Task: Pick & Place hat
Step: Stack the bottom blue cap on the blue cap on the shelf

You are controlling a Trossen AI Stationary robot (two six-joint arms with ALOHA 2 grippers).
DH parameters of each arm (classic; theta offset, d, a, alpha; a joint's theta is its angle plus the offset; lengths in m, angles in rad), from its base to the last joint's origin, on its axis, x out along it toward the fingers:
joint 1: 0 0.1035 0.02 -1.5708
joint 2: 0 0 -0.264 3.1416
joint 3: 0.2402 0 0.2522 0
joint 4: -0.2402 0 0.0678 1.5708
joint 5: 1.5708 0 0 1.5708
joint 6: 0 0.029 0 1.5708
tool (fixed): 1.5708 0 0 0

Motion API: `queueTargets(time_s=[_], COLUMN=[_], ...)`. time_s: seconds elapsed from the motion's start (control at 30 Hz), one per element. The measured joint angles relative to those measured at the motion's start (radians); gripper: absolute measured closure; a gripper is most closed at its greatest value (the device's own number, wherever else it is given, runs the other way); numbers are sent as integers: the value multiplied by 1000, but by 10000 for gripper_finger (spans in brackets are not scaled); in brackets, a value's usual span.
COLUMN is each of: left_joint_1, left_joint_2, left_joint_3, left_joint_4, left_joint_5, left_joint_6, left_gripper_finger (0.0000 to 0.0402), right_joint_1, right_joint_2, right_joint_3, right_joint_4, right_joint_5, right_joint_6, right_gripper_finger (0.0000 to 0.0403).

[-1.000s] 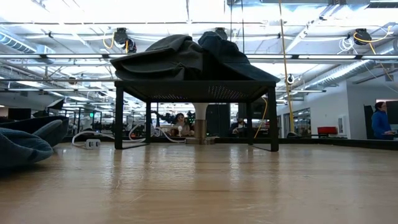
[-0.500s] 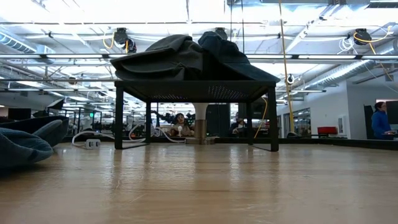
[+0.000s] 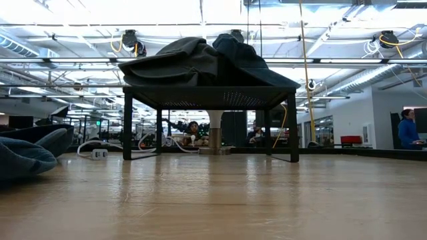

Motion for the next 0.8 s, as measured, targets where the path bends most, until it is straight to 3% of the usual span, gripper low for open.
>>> queueTargets(time_s=[0.4,0.67,0.8], left_joint_1=[-34,-33,-33], left_joint_2=[0,-2,-2], left_joint_3=[-309,-338,-338], left_joint_4=[395,550,552], left_joint_5=[30,10,6], left_joint_6=[-20,22,24], left_gripper_finger=[128,129,160], right_joint_1=[0,0,0], right_joint_2=[0,0,0], right_joint_3=[0,0,0], right_joint_4=[-6,-5,-6], right_joint_5=[0,0,1], right_joint_6=[0,0,0], right_gripper_finger=[234,234,234])
